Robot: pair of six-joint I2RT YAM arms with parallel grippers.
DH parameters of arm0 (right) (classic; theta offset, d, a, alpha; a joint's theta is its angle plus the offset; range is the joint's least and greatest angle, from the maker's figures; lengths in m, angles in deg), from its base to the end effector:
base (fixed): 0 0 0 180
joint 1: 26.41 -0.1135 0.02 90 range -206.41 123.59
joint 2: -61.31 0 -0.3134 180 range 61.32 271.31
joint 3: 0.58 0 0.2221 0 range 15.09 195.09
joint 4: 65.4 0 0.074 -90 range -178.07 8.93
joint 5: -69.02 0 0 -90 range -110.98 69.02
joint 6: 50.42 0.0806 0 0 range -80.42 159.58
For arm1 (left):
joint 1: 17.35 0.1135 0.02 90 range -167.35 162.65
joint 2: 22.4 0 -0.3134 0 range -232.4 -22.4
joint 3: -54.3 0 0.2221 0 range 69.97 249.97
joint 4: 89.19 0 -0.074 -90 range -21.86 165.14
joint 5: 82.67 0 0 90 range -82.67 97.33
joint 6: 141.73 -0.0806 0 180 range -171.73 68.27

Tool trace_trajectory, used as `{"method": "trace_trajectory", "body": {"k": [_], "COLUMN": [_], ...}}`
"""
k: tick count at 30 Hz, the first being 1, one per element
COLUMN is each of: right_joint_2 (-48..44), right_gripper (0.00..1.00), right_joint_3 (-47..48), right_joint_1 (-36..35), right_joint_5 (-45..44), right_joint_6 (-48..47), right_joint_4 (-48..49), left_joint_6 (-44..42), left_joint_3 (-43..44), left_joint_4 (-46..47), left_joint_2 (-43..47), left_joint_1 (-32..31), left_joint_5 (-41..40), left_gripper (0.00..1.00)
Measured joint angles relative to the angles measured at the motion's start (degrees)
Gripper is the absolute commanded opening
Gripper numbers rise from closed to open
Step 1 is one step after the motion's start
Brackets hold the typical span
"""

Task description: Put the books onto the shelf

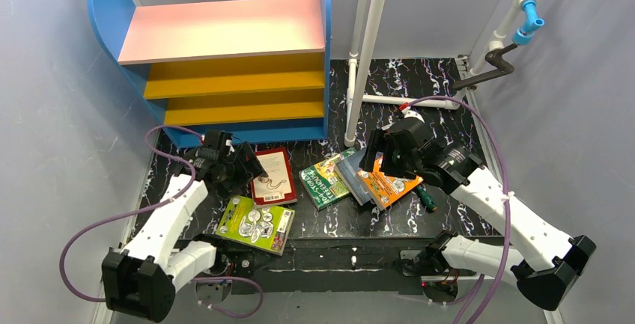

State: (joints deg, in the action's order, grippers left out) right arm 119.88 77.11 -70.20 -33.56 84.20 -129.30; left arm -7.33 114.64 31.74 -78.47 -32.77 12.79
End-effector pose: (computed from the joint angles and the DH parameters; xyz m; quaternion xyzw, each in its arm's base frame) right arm 0.1383 0.1083 0.3461 0.0488 0.9173 0.1939 0.3445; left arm 0.1478 -0.0487 0.2640 -0.2243 0.9254 -0.1900 0.2392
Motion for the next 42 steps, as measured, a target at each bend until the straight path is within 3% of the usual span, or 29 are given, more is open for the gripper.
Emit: {"method": "trace_trajectory", "body": {"k": [14, 28, 42], "right_joint_2": [-0.87, -2.03, -1.84], "right_gripper": [0.97, 0.97, 0.97], "right_joint_3": [0.0, -0.04, -0.02], "right_joint_1": [0.0, 0.0, 0.0], "right_joint_5": [0.79, 0.55, 0.57], "right_joint_6": [0.02, -0.04, 0.02], "right_joint_4": [-0.07, -1.4, -1.42], "left_joint_6": [-6.69, -4.76, -3.26], "left_joint_3": [-5.49, -7.91, -10.01], "left_joint_4": [13.94, 15.19, 21.2], "left_joint_2": [-8.22, -5.86, -13.94], "left_joint_1": [10.01, 11.5, 11.52], "left_joint_5": [15.34, 12.02, 15.19], "left_gripper": [0.98, 0.98, 0.98]}}
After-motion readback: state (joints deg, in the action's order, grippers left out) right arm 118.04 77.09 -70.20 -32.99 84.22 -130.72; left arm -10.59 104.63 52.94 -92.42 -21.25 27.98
